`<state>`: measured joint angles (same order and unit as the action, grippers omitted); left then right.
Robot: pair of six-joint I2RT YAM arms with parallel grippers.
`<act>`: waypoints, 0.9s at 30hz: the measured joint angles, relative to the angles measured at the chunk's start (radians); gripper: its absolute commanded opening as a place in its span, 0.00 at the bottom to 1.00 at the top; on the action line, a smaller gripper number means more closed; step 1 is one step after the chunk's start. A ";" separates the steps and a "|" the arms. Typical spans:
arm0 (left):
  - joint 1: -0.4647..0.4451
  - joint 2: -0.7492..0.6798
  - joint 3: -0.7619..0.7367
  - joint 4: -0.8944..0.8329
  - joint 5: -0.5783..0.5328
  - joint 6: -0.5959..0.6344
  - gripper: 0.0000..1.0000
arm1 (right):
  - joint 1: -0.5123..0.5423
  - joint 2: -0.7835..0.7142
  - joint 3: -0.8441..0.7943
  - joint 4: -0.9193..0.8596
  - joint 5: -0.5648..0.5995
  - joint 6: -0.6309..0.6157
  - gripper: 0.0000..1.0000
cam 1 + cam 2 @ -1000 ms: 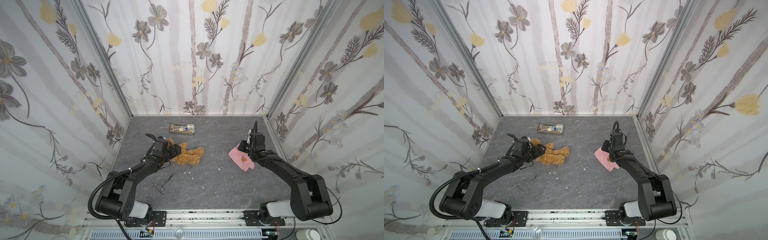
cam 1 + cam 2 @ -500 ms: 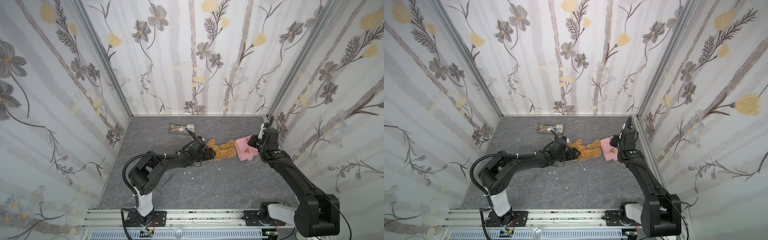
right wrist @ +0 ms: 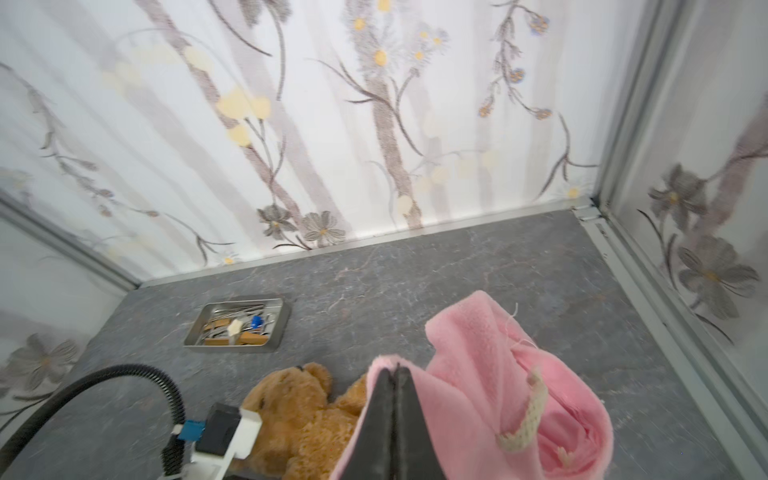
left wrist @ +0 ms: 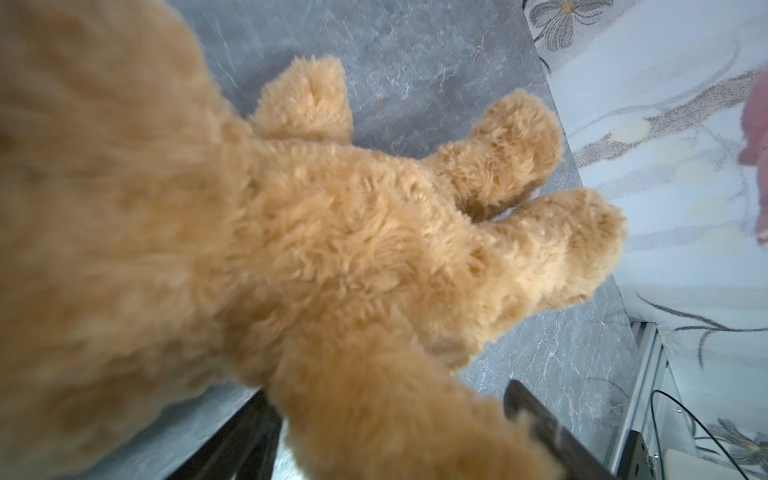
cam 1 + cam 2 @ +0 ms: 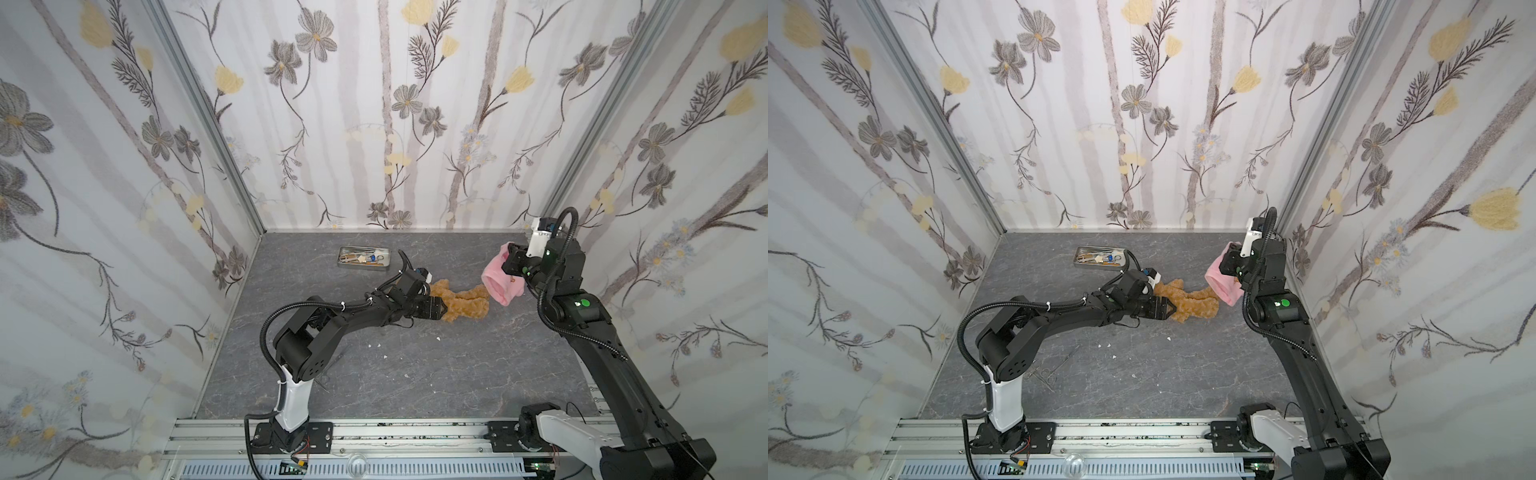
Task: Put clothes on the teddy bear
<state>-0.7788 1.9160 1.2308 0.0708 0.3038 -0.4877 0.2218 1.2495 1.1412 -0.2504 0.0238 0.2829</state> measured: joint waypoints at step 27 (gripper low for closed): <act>0.601 -0.835 -0.411 -0.142 -0.289 0.029 1.00 | 0.574 0.191 -0.056 0.098 -0.132 0.021 0.00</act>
<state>-0.1780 1.0813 0.8196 -0.0715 0.0147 -0.4587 0.7959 1.4406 1.0847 -0.1528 -0.1085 0.3042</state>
